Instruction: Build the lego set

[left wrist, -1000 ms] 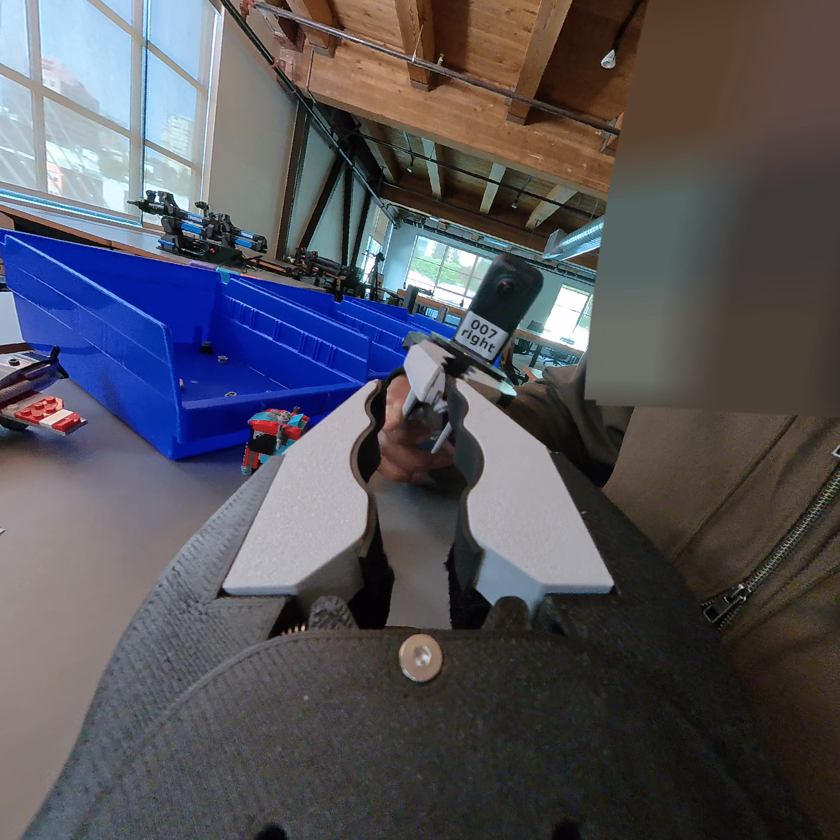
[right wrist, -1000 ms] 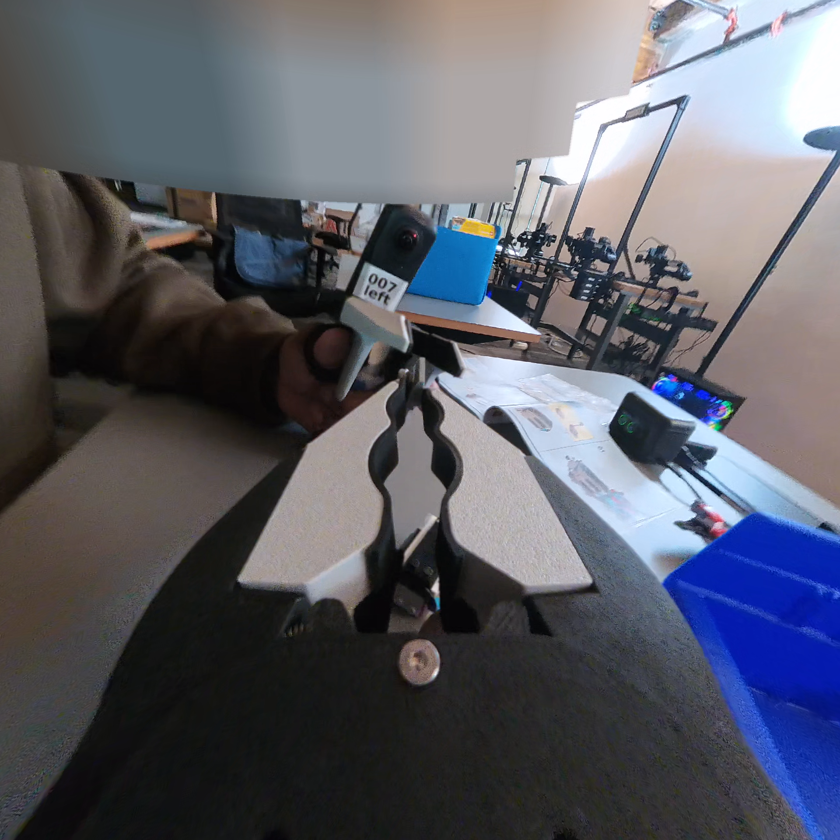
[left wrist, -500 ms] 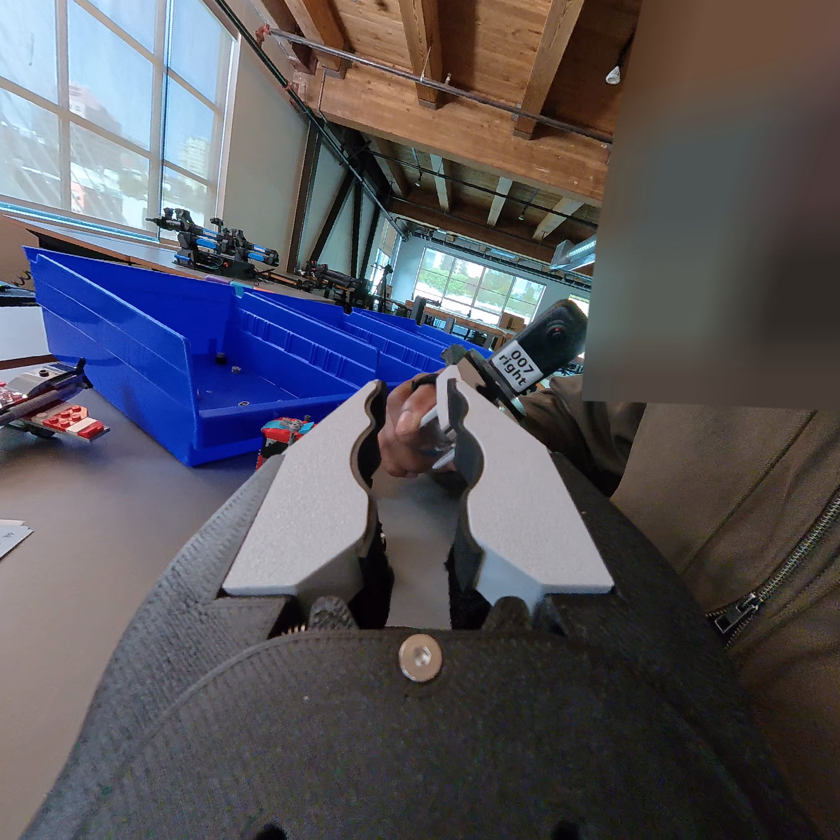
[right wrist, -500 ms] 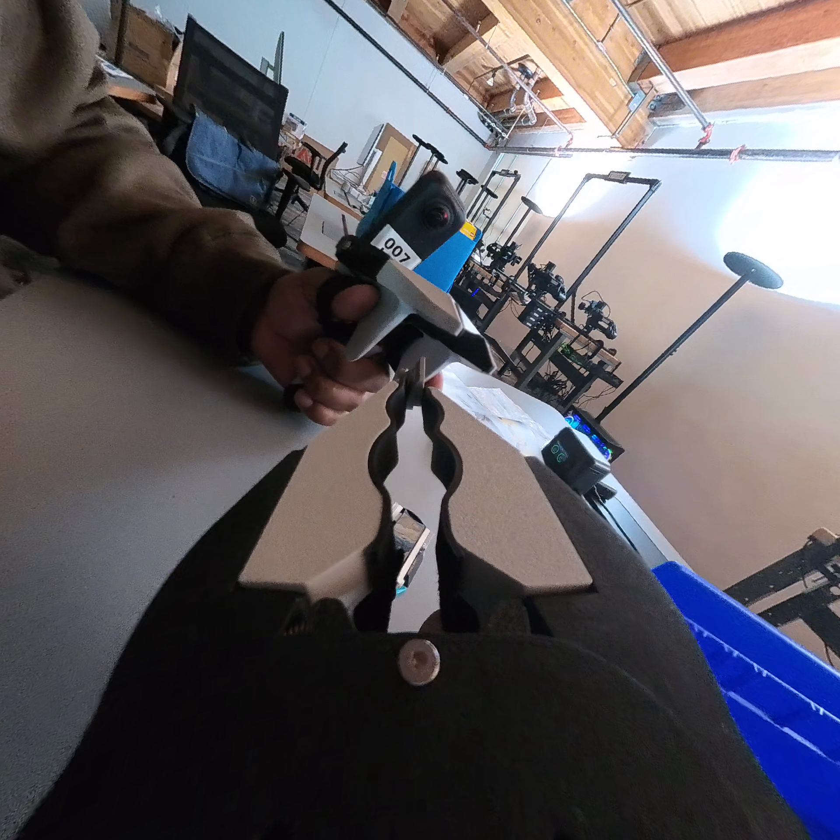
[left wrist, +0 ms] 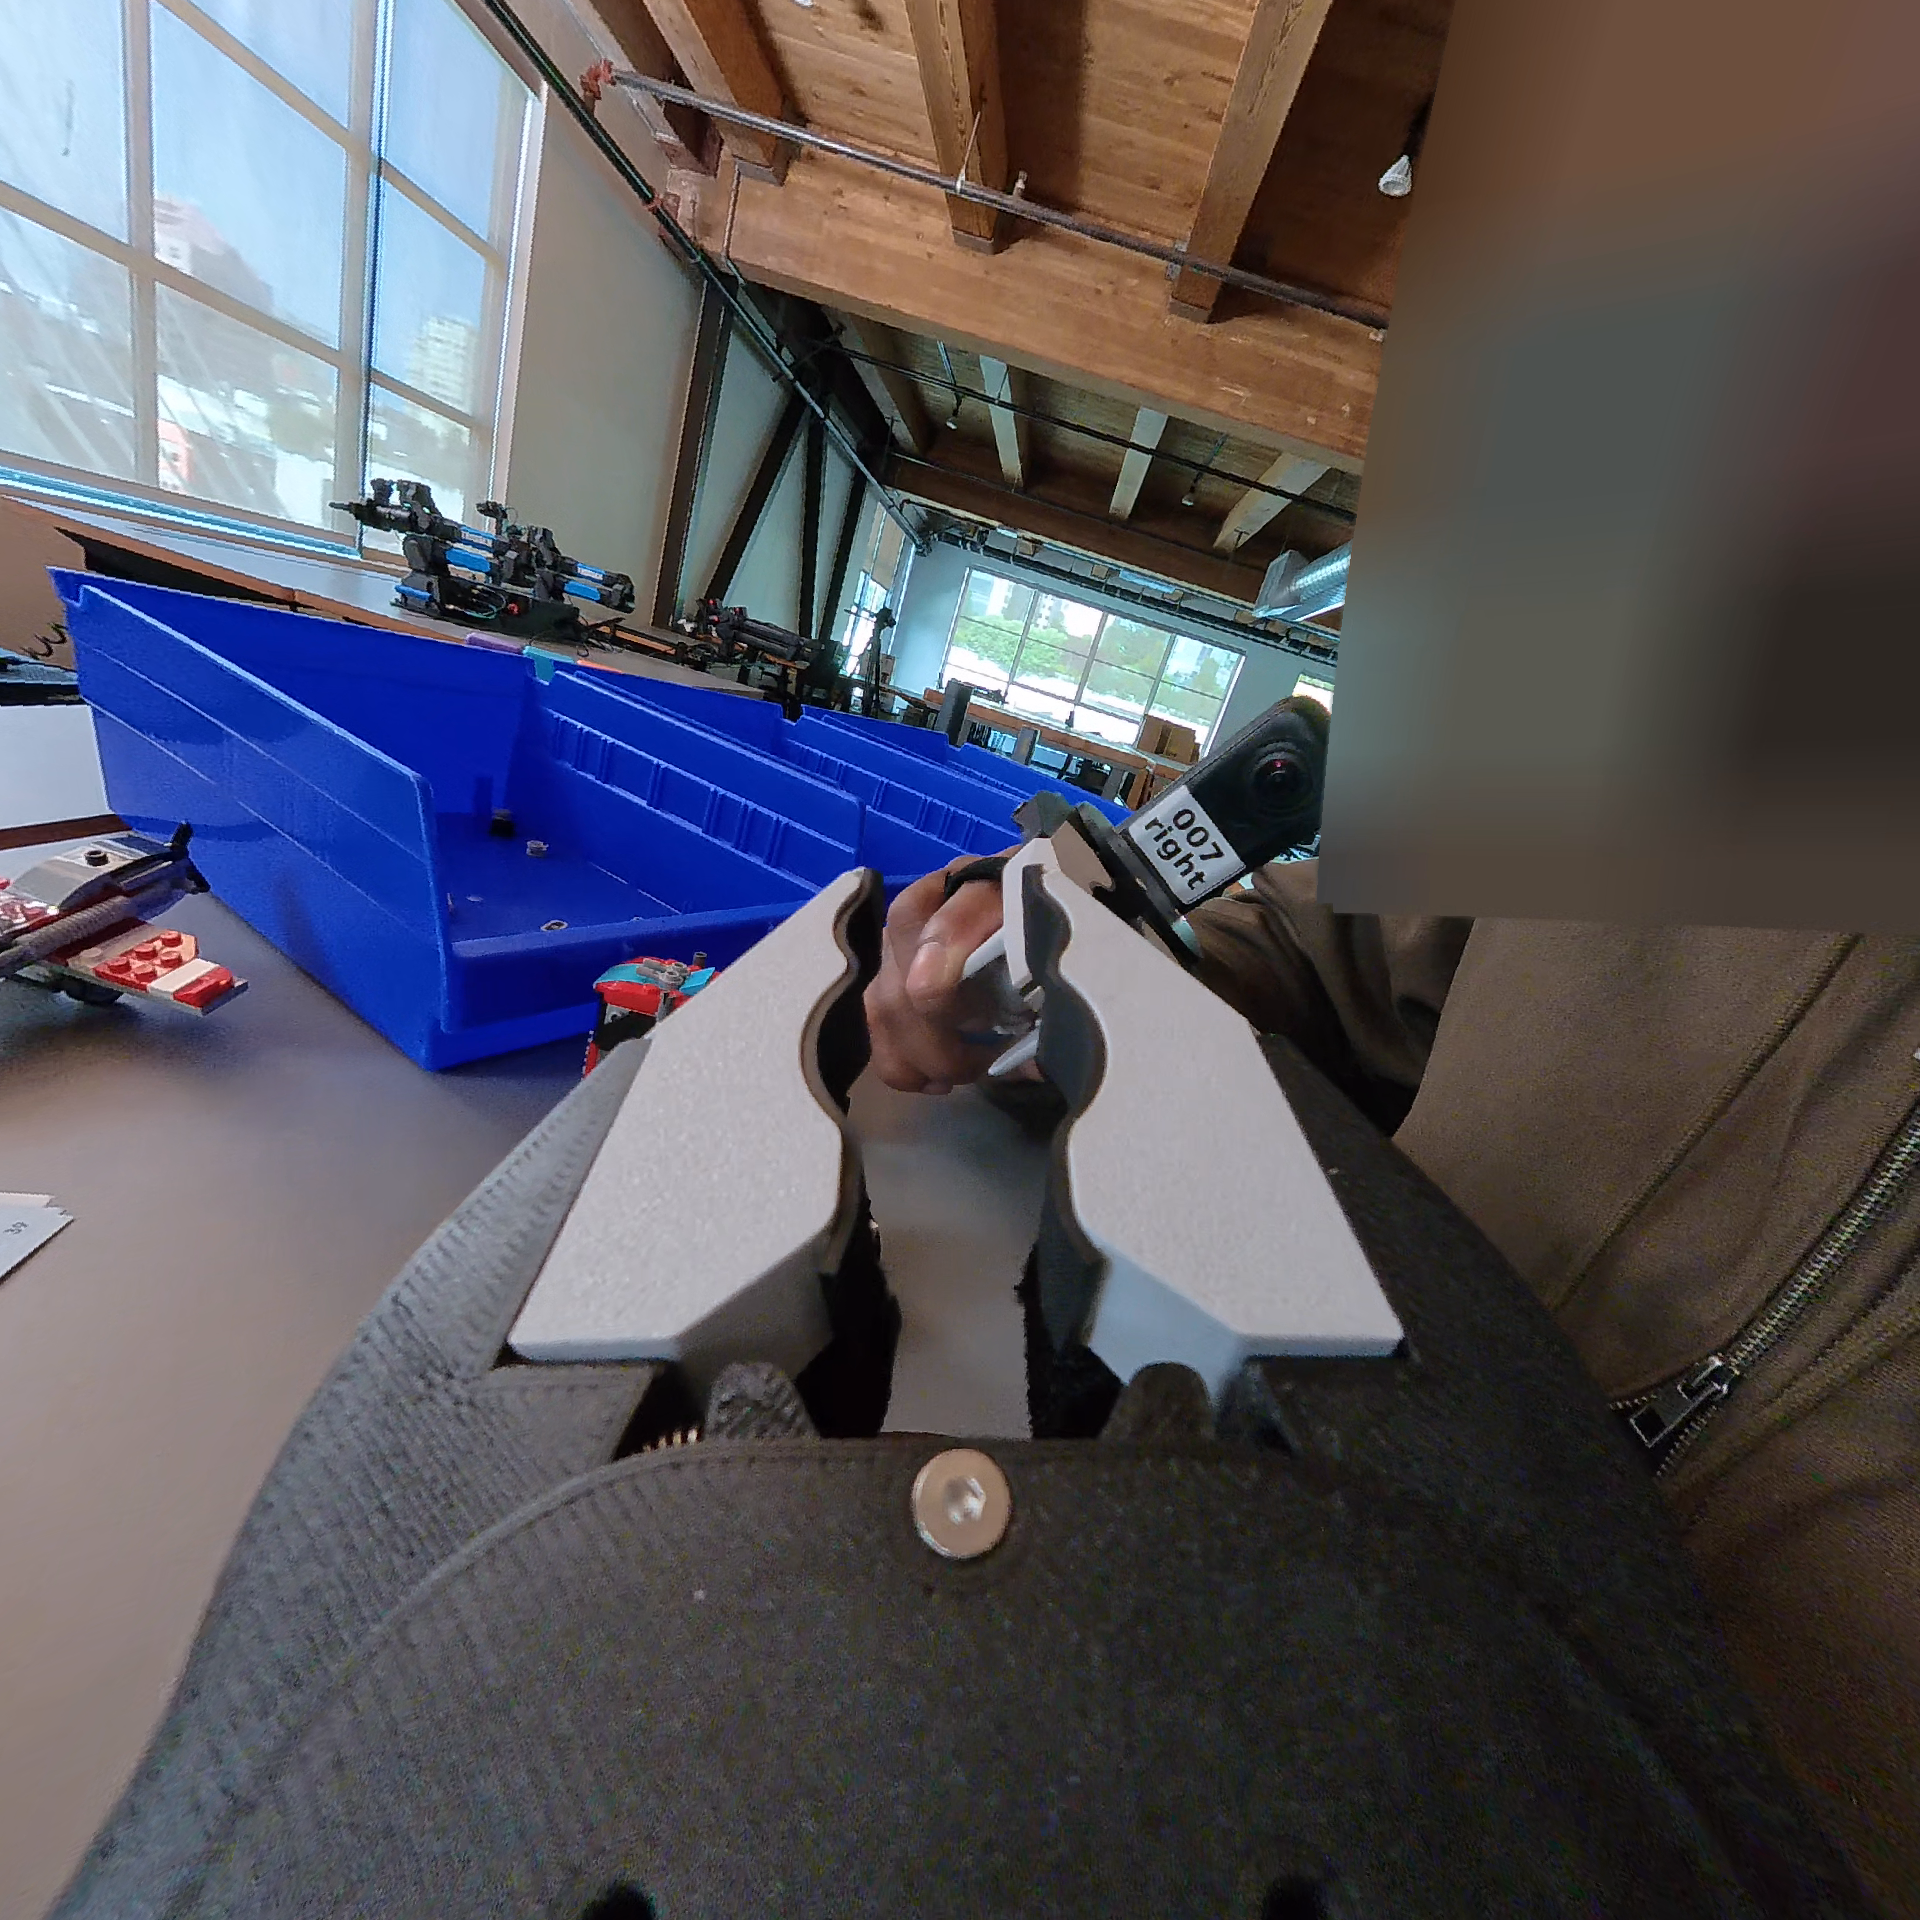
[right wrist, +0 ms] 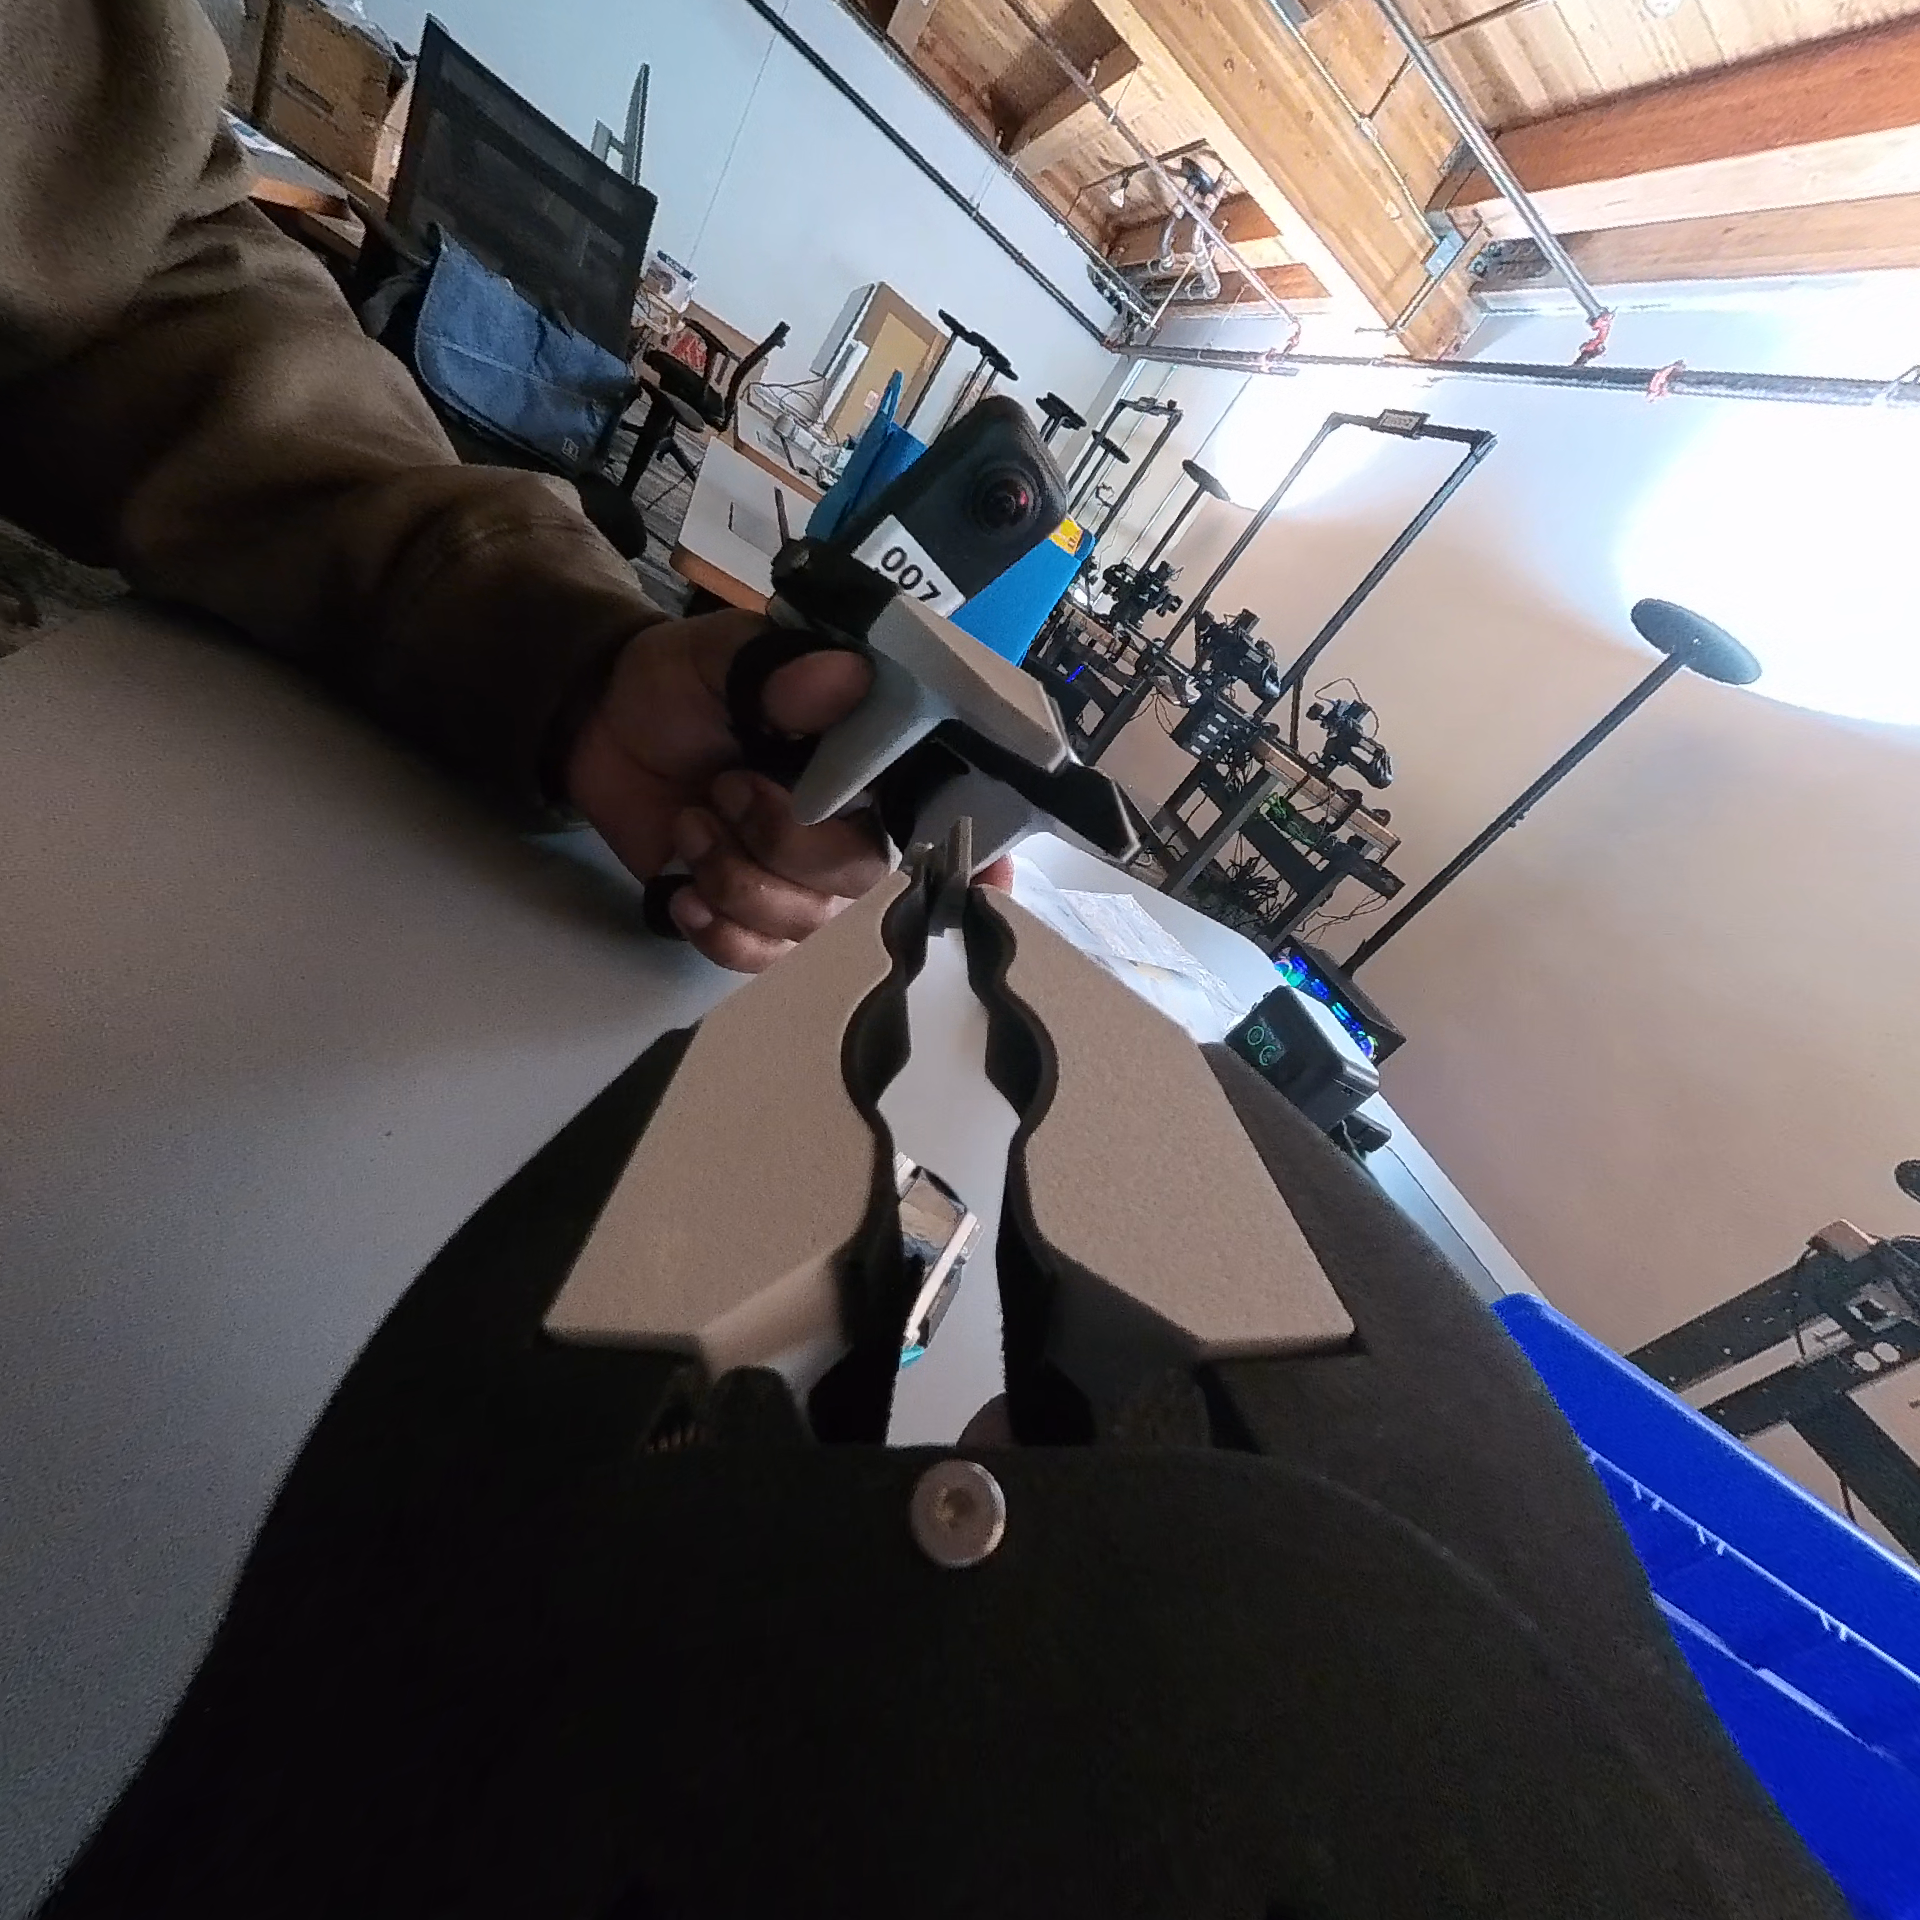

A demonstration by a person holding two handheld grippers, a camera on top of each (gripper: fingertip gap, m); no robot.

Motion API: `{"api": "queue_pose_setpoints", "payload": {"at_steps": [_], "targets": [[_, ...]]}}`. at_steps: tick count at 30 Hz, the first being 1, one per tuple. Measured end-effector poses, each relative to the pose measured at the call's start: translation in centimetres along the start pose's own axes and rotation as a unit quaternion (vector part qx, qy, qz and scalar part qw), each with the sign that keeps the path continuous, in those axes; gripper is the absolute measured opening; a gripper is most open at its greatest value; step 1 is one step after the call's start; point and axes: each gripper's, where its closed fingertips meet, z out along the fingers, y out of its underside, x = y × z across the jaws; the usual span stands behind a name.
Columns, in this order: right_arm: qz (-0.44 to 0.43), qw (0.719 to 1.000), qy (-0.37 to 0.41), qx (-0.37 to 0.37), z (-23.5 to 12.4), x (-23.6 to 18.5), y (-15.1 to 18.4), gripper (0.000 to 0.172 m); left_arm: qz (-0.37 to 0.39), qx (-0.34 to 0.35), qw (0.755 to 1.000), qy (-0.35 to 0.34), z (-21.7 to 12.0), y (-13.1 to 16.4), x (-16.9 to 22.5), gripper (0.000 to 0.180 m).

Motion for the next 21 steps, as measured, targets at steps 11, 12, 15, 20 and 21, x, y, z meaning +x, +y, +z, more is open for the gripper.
{"api": "queue_pose_setpoints", "payload": {"at_steps": [11,12,15,20,21], "targets": [[-0.020,1.000,0.009,0.001,0.05,-0.04,-0.20,0.007,0.000,0.001,1.000,0.000,0.00,-0.03,0.03,0.027],[-0.028,1.000,0.011,0.000,0.06,-0.10,-0.23,0.007,0.000,0.001,1.000,0.000,0.00,-0.03,0.04,0.027],[-0.056,0.998,0.016,-0.003,0.15,-0.36,-0.33,0.007,0.000,0.001,1.000,0.001,0.00,-0.03,0.05,0.027],[-0.100,0.995,0.022,-0.007,0.28,-0.85,-0.46,0.006,0.000,0.002,1.000,0.001,-0.02,-0.08,0.07,0.027],[-0.104,0.994,0.022,-0.007,0.31,-0.92,-0.46,0.006,0.000,0.002,1.000,0.001,-0.01,-0.08,0.09,0.027]]}}
